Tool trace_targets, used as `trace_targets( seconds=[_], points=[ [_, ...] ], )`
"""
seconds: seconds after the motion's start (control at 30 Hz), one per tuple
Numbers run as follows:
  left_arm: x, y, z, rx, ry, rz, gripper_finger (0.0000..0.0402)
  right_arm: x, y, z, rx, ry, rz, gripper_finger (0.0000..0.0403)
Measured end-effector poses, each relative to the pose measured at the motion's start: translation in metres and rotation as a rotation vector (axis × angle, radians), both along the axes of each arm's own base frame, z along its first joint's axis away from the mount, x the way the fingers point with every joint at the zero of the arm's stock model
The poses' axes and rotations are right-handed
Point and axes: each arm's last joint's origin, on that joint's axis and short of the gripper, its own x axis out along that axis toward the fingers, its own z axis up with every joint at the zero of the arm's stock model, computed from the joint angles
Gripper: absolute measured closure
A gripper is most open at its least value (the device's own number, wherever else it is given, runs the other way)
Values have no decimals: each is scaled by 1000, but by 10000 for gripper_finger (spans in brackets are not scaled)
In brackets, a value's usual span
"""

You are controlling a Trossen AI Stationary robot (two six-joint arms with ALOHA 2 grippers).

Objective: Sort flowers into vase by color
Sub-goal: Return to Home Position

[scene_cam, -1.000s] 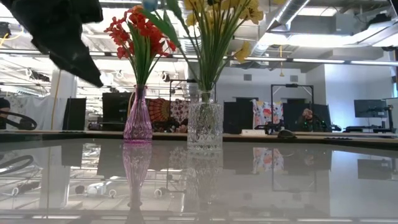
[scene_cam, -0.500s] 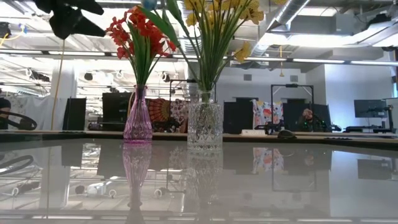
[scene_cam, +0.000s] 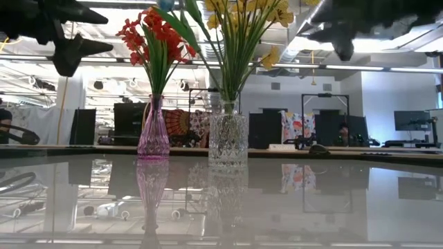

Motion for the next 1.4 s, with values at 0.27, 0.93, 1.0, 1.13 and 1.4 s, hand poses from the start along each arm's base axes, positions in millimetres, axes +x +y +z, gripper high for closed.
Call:
trace_targets(
  seconds=[0.27,0.93,1.0,1.13,1.4],
  points=[
    [-5,14,0,58,-39,100,262,-14,-27,-44,6,65,-29,385],
    [-3,30,-44,40,59,69,401,-42,-46,-123,70,-109,-105,387],
    [-2,28,-49,35,14,25,401,-45,-48,-127,61,-102,-121,387],
    [-2,28,-46,66,-10,16,401,-51,-51,-139,71,-70,-166,387],
    [-2,28,-50,61,28,7,401,-57,-58,-139,-49,-64,-193,387]
  ],
)
